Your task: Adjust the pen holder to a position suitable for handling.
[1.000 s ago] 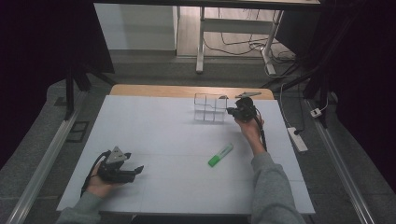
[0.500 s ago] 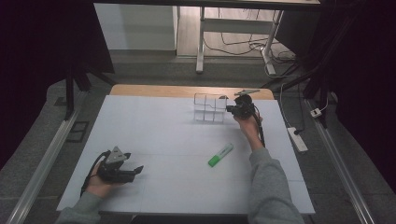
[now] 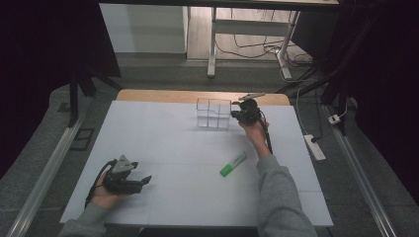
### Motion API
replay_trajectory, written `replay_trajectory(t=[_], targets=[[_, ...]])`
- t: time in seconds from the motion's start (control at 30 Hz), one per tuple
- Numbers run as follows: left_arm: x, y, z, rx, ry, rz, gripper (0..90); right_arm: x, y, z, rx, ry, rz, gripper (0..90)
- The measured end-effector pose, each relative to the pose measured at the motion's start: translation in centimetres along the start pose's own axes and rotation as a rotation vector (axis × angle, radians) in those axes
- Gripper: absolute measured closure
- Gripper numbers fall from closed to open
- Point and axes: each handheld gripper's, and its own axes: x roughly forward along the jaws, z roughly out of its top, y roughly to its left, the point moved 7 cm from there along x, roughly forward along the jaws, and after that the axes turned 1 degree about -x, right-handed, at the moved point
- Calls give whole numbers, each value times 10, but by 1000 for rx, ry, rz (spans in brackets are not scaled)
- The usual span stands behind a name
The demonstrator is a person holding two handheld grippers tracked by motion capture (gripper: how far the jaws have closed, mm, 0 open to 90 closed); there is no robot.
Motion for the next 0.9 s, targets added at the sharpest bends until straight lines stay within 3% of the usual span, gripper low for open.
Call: replay_trajectory(t=[0.63,0.9], targets=[[-1,1,0,-1,-2,5,251,17,23,11,-13,-6,18,895],[-1,2,-1,-7,-5,10,251,-3,19,9,-65,-3,3,896]])
